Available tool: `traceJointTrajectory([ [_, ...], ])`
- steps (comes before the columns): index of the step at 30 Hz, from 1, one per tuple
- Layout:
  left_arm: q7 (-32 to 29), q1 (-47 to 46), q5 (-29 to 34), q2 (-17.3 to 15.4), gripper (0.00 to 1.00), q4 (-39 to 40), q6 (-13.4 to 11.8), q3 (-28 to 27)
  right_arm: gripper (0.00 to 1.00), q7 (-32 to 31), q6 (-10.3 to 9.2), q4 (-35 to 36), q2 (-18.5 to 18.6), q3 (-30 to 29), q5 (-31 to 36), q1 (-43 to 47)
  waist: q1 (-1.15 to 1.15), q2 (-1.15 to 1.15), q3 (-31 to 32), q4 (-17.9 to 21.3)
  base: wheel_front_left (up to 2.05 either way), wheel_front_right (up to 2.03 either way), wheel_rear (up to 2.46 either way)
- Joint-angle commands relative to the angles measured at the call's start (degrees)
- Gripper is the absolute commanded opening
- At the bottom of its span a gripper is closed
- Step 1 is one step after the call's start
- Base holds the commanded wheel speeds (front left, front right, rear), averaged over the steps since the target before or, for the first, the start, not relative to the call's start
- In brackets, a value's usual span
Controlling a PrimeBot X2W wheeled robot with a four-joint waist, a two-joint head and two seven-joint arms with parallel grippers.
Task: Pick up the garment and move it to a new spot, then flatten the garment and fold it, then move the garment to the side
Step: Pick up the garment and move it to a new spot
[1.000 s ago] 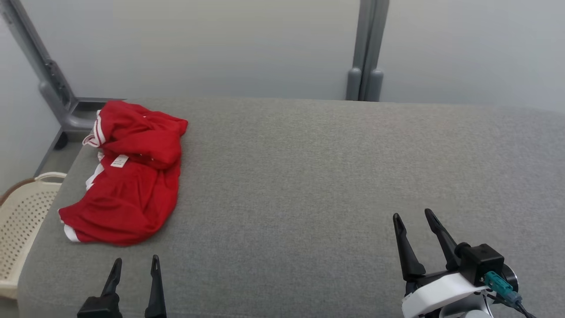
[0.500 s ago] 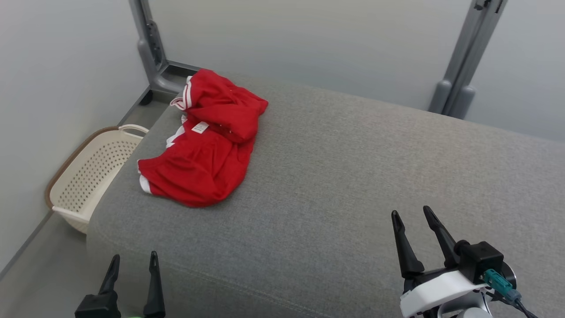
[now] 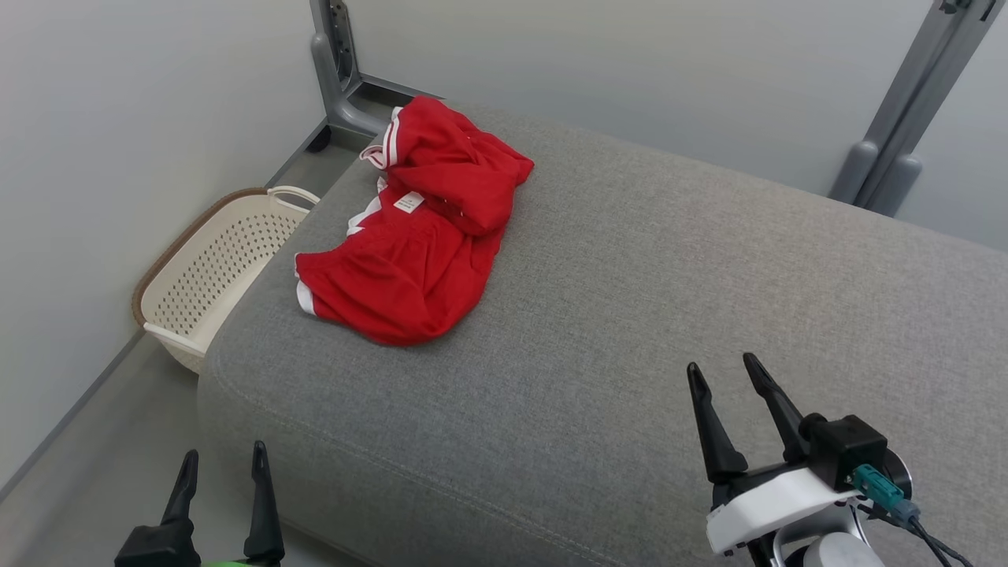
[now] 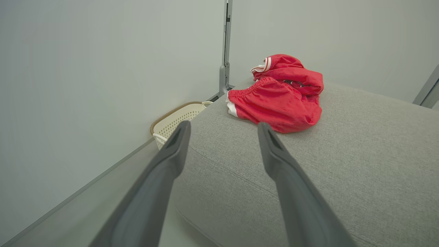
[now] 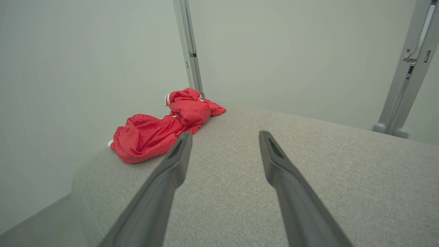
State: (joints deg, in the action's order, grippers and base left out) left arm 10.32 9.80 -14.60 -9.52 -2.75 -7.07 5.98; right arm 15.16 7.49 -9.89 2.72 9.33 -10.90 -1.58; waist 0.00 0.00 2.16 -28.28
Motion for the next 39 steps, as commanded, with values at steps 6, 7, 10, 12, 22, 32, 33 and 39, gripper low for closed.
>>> traceJointTrajectory([
  [6,-2.92,-4.24,-0.85,-2.68,1.0,0.57,1.86,-0.08,1.0,0.12,0.0,0.63,0.3,-2.22,0.15,1.73,0.0,0.0,0.42,0.64,0.0,0.0,0.0],
  [7,-3.78,-5.13,-1.11,-3.24,1.0,0.59,2.08,-0.22,1.0,0.12,0.0,0.83,0.27,-2.31,0.24,1.72,0.0,0.0,0.25,1.13,0.0,0.0,0.0],
  [10,-6.91,-8.4,-1.59,-3.92,1.0,1.72,2.13,-0.34,1.0,0.12,0.0,1.08,0.3,-2.66,0.53,1.79,0.0,0.0,-0.45,2.8,0.0,0.0,0.0],
  [12,-8.86,-10.31,-2.15,-4.67,1.0,2.06,2.43,-0.82,1.0,0.12,0.0,1.25,0.3,-2.84,0.62,1.58,0.0,0.0,-1.0,4.04,0.0,0.0,0.0],
  [22,-15.08,-20.02,-6.19,-8.03,1.0,-4.86,4.71,-3.38,1.0,0.12,0.0,1.75,0.29,-3.32,1.68,-0.66,0.0,0.0,-5.25,10.7,0.0,0.0,0.0],
  [32,-16.03,-28.98,-8.85,-9.19,1.0,-15.95,6.09,-4.7,1.0,0.12,0.0,2.35,0.28,-2.87,3.85,-4.69,0.0,0.0,-12.8,16.61,0.0,0.0,0.0],
  [33,-16.01,-29.74,-9.17,-9.2,1.0,-17.19,6.17,-4.87,1.0,0.12,0.0,2.42,0.29,-2.69,4.09,-5.26,0.0,0.0,-13.66,17.19,0.0,0.0,0.0],
  [39,-16.37,-33.82,-10.69,-8.94,1.0,-23.69,6.56,-5.21,1.0,0.12,0.0,2.73,0.28,-2.24,5.23,-7.8,0.0,0.0,-17.88,19.7,0.0,0.0,0.0],
])
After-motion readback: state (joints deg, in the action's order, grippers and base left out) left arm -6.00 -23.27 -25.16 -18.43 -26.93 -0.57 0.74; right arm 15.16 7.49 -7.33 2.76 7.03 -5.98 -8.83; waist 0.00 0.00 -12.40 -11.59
